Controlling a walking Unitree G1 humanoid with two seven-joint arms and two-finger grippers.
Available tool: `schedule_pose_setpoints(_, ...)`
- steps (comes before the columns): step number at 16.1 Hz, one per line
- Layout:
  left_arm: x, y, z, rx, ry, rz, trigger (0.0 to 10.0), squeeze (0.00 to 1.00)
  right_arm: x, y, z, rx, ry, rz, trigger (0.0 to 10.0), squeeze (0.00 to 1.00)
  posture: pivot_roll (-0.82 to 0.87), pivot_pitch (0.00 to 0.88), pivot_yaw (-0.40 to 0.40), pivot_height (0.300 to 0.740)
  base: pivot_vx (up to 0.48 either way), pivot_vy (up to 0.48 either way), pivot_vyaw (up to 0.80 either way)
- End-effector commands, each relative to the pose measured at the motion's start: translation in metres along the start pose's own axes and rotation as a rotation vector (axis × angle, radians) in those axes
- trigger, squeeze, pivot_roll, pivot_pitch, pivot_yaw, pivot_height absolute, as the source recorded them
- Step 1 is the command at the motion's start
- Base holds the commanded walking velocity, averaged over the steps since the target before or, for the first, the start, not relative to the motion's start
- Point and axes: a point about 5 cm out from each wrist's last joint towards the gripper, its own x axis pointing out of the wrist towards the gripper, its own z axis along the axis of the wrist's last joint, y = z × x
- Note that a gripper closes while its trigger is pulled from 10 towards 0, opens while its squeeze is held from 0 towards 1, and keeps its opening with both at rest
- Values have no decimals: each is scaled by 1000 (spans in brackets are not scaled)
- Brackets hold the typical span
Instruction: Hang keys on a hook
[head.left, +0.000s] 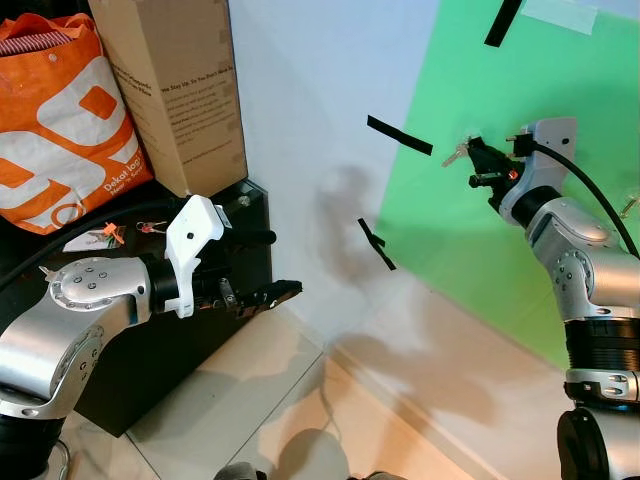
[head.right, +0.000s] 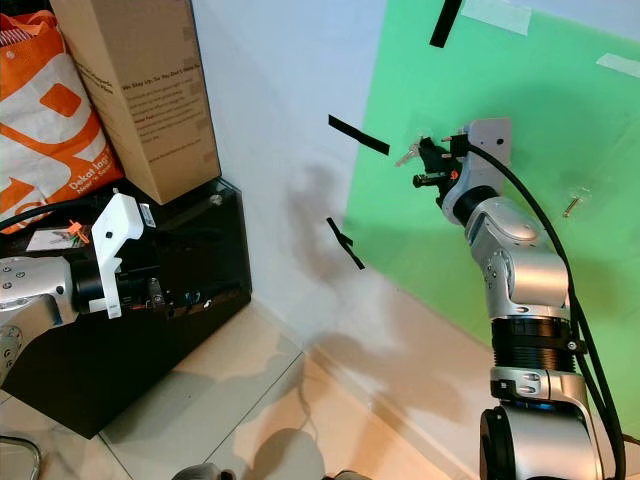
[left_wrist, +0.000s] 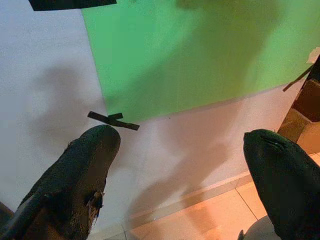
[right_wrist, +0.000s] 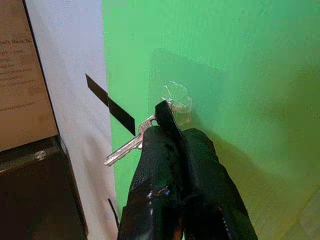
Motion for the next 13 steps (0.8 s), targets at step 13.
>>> schedule_pose_setpoints(13,3,-1,1,10,6,-11,10000,0,1,3,1,-8,13,13,10000,0,21,37,-60,740,0,0,0)
